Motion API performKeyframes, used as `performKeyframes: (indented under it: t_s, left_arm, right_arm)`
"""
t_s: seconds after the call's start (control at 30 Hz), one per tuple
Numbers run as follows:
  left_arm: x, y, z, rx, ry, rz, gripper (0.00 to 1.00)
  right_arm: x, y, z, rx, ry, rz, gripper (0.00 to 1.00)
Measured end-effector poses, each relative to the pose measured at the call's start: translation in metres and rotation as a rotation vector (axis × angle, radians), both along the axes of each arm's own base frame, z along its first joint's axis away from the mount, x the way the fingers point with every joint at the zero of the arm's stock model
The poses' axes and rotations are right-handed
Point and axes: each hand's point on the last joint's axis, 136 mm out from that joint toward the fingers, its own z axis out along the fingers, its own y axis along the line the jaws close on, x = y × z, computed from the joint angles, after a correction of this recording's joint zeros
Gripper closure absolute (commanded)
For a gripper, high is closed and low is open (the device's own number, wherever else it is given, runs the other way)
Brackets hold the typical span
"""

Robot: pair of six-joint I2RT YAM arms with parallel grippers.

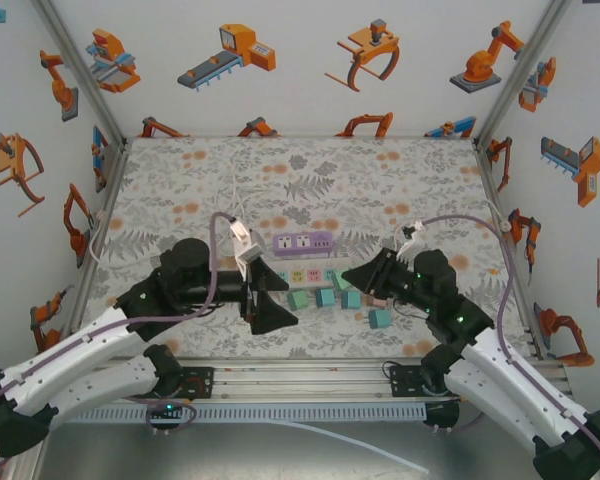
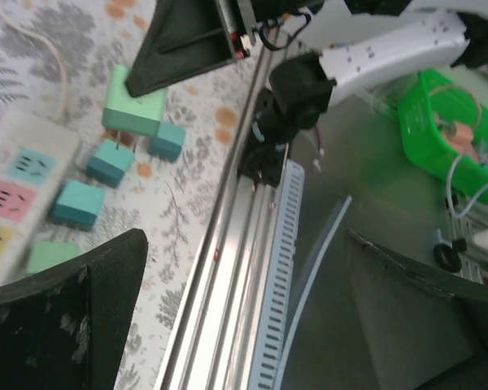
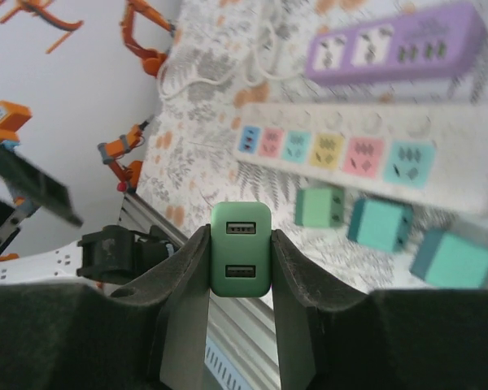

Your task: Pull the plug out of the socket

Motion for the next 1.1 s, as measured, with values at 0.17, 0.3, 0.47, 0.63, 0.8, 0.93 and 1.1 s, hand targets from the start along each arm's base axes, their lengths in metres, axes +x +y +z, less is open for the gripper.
performKeyframes:
  t_s: [0.17,0.3,0.47,0.63,0.8,0.93,1.1]
  left_arm:
    - [-0.013,-0.008,-0.048,0.144,0.029,-0.002,0.03]
    - [-0.015,-0.005,-0.076,0.243,0.030,0.042,0.03]
    - [-0.011,-0.002,-0.086,0.297,0.007,0.093,0.03]
    - [-0.004,0.002,-0.092,0.323,-0.008,0.139,0.03]
    - [0.002,0.003,-0.096,0.342,-0.019,0.172,0.03]
    - [0.006,0.003,-0.100,0.359,-0.022,0.189,0.03]
    - [0.009,0.005,-0.101,0.364,-0.030,0.211,0.03]
  right_arm:
    - [-0.010,-0.007,-0.052,-0.008,0.140,-0.058,0.86]
    - [-0.022,-0.007,-0.091,-0.060,0.217,-0.077,0.86]
    - [-0.027,-0.005,-0.101,-0.100,0.220,-0.109,0.85]
    - [-0.032,-0.007,-0.114,-0.141,0.219,-0.152,0.84]
    - [-0.037,-0.013,-0.137,-0.190,0.248,-0.194,0.73]
    - [-0.036,-0.014,-0.139,-0.187,0.255,-0.220,0.59]
    - [-0.038,-0.020,-0.145,-0.211,0.275,-0.240,0.54]
